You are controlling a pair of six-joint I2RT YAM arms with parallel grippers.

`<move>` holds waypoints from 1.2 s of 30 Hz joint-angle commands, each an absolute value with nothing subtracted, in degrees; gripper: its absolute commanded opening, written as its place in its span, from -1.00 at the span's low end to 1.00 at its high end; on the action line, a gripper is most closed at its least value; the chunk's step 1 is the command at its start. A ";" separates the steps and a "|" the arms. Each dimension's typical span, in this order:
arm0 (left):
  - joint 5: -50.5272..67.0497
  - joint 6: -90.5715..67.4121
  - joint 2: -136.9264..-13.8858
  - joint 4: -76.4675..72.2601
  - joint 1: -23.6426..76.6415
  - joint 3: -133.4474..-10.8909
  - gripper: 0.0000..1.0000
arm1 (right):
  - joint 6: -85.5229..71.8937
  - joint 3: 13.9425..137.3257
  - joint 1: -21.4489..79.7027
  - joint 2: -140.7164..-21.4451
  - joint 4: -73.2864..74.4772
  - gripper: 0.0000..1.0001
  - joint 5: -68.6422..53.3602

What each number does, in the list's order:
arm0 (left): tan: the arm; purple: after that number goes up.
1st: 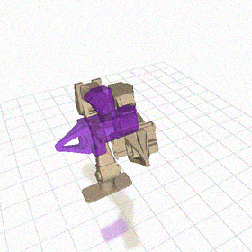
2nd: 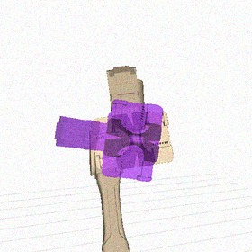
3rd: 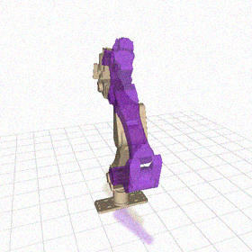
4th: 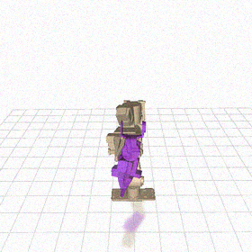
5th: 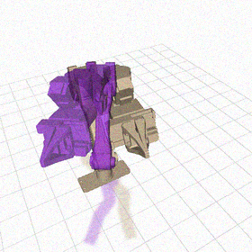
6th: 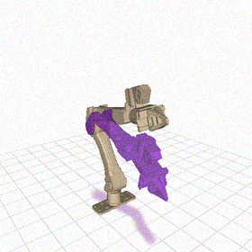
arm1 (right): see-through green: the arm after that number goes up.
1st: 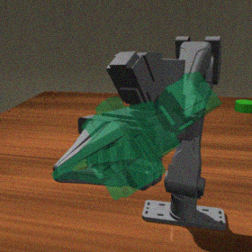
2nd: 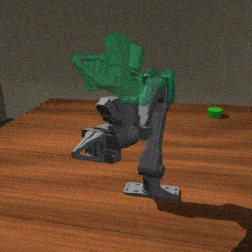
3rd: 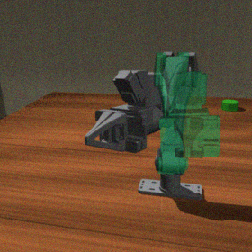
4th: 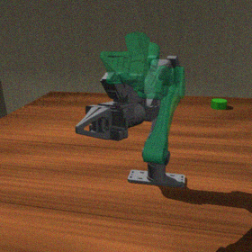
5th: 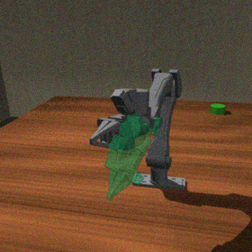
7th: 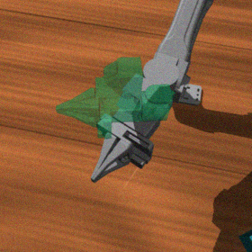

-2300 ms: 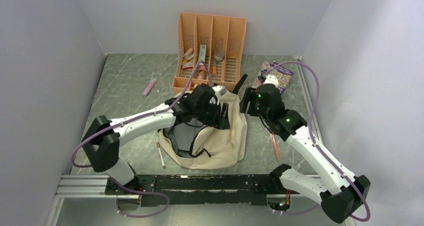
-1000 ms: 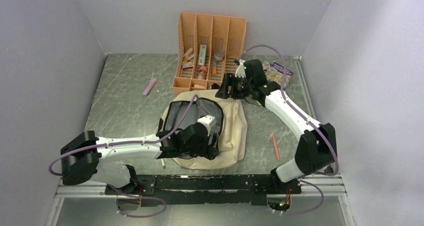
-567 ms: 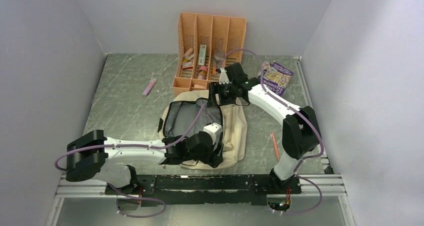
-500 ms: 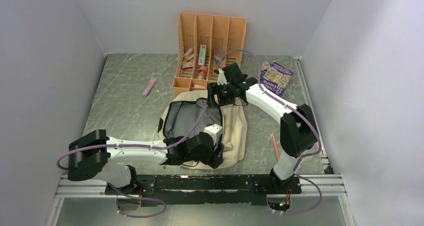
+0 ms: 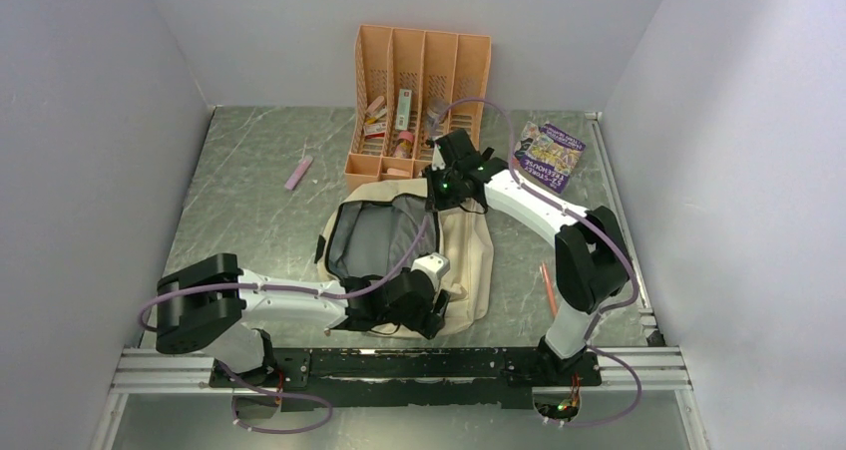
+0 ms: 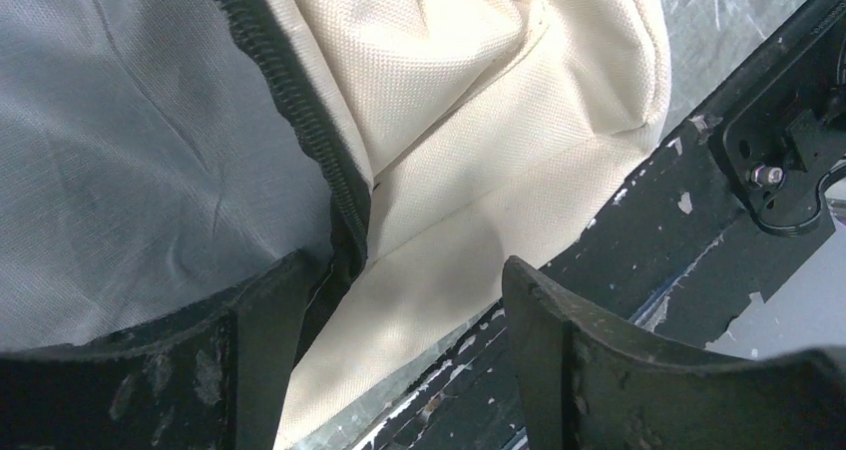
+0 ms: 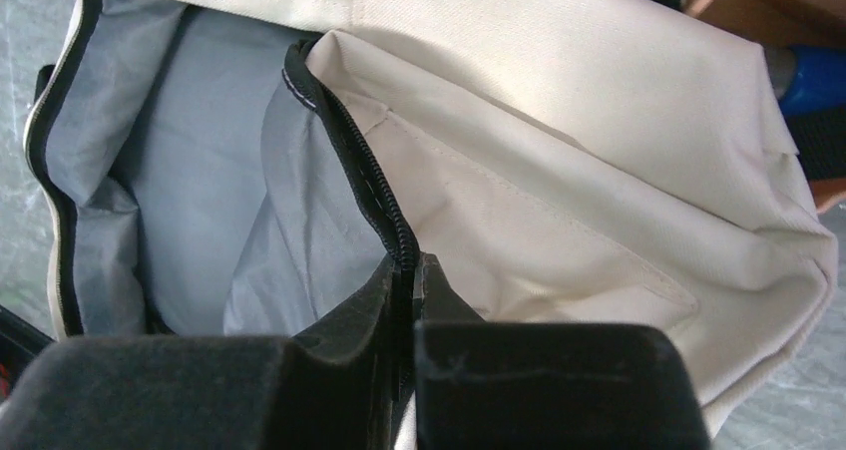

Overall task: Pack the student bag
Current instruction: Adjust the student bag at the center of the board, then pick up the book from the center of the board.

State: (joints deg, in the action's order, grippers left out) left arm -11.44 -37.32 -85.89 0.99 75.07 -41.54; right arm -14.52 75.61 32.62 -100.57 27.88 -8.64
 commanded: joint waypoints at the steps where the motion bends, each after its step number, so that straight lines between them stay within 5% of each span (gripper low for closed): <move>1: -11.60 -37.00 -87.82 -1.73 75.59 -41.92 0.49 | -16.41 73.92 30.67 -97.65 23.76 -0.99 -5.18; 9: -11.80 -36.79 -87.38 -1.42 75.67 -41.47 0.48 | -18.14 72.09 25.78 -99.22 23.69 -0.96 -11.14; 19: -17.41 -32.66 -79.67 9.04 75.18 -50.69 0.71 | -20.36 70.79 24.04 -84.11 18.81 0.08 -3.58; 24: -14.97 -29.36 -76.29 11.48 71.85 -54.81 0.86 | -27.16 64.71 15.31 -77.16 15.01 0.30 1.14; 36: -6.65 -20.45 -76.52 17.71 50.06 -65.64 0.89 | -37.44 52.41 -4.70 -74.63 7.50 0.79 6.24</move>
State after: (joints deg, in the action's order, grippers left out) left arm -9.58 -24.93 -74.19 13.82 55.37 -59.42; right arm -33.08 54.83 0.86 -74.52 12.75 4.19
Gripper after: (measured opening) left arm 0.945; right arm 0.876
